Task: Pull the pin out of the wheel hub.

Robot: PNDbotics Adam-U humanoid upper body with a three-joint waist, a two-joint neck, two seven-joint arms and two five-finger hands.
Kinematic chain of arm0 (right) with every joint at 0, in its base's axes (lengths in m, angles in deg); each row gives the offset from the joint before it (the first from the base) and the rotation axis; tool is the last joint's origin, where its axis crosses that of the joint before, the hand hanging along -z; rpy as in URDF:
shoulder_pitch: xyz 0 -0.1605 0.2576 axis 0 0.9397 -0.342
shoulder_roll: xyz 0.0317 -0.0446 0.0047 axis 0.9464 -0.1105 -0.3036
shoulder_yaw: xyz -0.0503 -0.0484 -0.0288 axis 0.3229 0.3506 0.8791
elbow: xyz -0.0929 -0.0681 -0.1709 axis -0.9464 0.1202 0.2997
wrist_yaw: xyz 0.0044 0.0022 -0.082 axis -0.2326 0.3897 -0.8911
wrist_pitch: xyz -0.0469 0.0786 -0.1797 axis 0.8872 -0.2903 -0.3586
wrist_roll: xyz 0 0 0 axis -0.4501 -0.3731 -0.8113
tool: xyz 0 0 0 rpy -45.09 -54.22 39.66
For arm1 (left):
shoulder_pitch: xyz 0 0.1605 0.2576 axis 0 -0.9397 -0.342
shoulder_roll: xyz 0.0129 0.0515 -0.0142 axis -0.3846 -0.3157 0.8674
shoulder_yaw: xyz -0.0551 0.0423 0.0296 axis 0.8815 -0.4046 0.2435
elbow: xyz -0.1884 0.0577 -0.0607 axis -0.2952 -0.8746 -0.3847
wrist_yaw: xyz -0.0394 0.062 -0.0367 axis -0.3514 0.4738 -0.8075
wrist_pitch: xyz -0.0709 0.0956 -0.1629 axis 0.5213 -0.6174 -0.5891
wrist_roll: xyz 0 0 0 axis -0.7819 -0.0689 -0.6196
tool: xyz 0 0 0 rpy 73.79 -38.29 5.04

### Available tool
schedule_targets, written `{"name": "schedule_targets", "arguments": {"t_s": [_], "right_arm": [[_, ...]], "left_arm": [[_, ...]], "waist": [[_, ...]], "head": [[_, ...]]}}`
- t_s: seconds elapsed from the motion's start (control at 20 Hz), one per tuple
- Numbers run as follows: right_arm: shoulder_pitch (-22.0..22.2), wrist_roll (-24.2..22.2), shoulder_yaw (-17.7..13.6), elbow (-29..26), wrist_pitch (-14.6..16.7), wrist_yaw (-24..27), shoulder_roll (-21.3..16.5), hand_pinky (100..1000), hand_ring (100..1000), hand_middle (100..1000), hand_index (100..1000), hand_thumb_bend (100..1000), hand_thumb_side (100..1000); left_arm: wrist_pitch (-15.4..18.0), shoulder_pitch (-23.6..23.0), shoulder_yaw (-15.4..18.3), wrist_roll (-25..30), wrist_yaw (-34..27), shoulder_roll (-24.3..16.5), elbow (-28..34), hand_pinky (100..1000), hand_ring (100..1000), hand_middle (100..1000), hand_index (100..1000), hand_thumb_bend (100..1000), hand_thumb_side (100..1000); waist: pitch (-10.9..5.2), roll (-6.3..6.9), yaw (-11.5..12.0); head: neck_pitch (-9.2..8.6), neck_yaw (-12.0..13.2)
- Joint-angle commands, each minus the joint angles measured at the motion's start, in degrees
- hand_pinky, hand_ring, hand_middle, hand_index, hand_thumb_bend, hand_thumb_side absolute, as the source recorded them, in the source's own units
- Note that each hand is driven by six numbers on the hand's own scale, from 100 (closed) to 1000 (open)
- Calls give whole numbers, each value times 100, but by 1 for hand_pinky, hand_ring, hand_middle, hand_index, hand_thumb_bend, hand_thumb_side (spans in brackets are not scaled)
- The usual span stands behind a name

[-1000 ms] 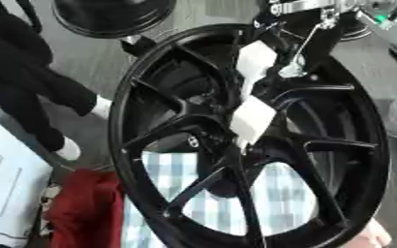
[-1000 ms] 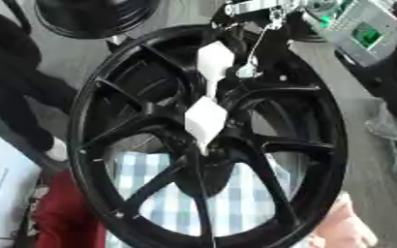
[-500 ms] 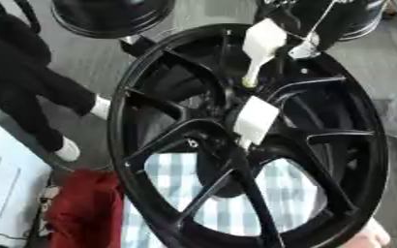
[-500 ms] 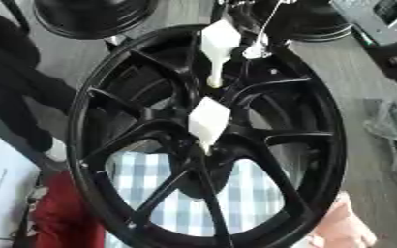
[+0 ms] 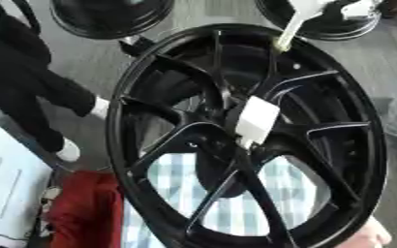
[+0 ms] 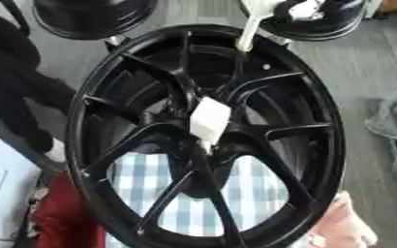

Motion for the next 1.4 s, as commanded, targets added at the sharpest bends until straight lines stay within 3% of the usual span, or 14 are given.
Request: {"name": "schedule_targets", "arguments": {"t_s": [0.05,0.2,0.4,0.55,0.7,0.85,0.9,1.0,1.15,1.4], "right_arm": [[404,526,-655,-449,-159,324,-845,707,602,281,464,193,100],[1575,1220,-1489,-839,-258,714,-1604,706,600,282,465,185,100],[3075,2116,-2538,-921,-294,826,-2154,710,601,285,467,215,100],[4011,2577,-3163,-708,-180,407,-2209,716,606,300,476,247,100],[4596,2827,-3587,-457,-119,-81,-2027,731,638,376,540,317,100],[4884,2835,-3838,-254,-7,-316,-1813,776,756,613,746,466,140],[4929,2851,-3909,-212,65,-325,-1743,802,812,732,827,496,316],[4965,2928,-3979,-160,193,-276,-1637,818,854,829,885,446,430],[4927,3134,-4004,-118,247,-105,-1541,818,857,841,891,421,444],[4731,3551,-3923,-157,92,514,-1418,798,825,793,861,359,376]], "left_arm": [[15,20,87,-43,-17,-127,87,744,780,701,739,236,623],[23,30,112,-71,-17,-130,100,744,780,701,740,235,623],[32,19,156,-115,-19,-126,108,744,780,702,740,235,623],[38,-5,192,-151,-17,-133,109,744,780,702,739,234,623],[44,-18,216,-178,-15,-142,113,745,780,702,739,234,621],[46,-33,230,-197,-15,-148,111,745,780,702,739,233,621],[47,-37,234,-202,-16,-148,109,745,781,702,740,233,621],[49,-36,232,-202,-20,-145,107,745,781,702,740,233,620],[52,-34,230,-198,-26,-137,104,745,781,702,740,234,619],[56,-30,222,-189,-35,-130,99,746,782,703,740,234,618]], "waist": [[-124,23,-17],[-95,33,-36],[-74,51,-88],[-75,70,-165],[-84,89,-217],[-96,112,-246],[-100,123,-254],[-109,144,-257],[-123,180,-254],[-132,217,-242]], "head": [[-72,24],[-90,2],[-111,33],[-105,100],[-89,139],[-76,147],[-75,148],[-71,139],[-78,112],[-68,76]]}}
